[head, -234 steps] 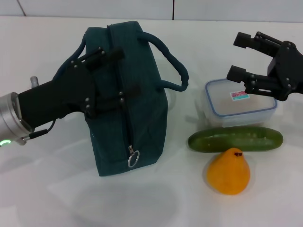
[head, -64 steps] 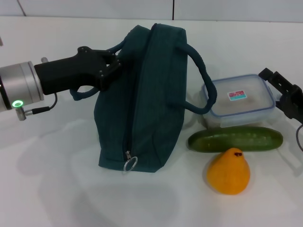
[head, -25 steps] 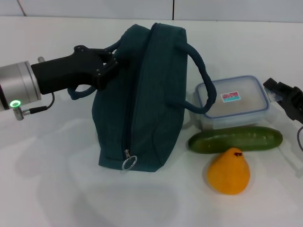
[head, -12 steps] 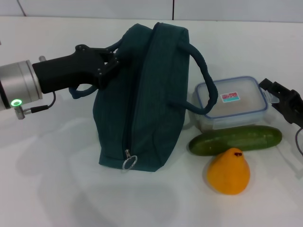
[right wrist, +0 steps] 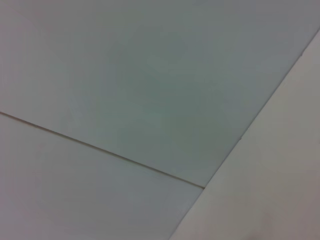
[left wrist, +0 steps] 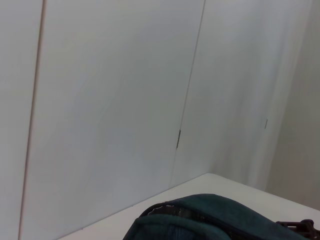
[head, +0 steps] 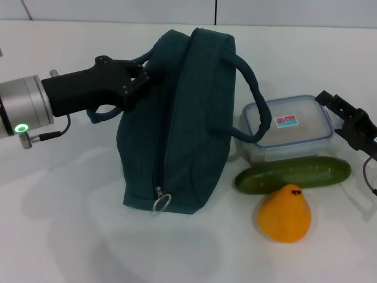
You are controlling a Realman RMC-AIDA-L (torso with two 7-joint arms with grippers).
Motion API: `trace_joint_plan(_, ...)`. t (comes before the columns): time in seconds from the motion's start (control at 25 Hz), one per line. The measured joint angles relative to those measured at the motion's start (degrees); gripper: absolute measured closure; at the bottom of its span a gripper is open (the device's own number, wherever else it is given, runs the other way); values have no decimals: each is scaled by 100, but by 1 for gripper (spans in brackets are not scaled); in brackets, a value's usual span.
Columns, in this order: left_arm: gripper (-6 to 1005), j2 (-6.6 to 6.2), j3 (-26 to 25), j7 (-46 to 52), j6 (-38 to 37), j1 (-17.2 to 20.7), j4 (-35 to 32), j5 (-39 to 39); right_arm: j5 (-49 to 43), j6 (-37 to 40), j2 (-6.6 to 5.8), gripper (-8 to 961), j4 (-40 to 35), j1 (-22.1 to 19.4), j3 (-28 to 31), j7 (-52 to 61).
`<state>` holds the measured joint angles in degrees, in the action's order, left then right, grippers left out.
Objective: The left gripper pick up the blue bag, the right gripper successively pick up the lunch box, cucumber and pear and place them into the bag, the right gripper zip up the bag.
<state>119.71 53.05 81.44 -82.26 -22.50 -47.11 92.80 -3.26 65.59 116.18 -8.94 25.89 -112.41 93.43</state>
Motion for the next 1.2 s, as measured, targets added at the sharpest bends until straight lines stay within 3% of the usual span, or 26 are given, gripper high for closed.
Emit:
trace_joint_plan(0.12, 957, 0, 2, -3, 0, 0, 0, -1, 0, 4, 0, 276, -7, 1, 0, -1)
trace_joint_plan(0.32, 957, 0, 3, -10, 0, 0, 0, -4, 0, 14, -1, 287, -11, 4, 0, -37)
trace_joint_plan(1.0, 957, -9, 2, -14, 0, 0, 0, -73, 45, 73, 6, 649, -82, -20, 29, -290)
trace_joint_plan(1.2, 956, -9, -2, -14, 0, 0, 0, -73, 46, 82, 8, 685, -85, -2, 38, -362)
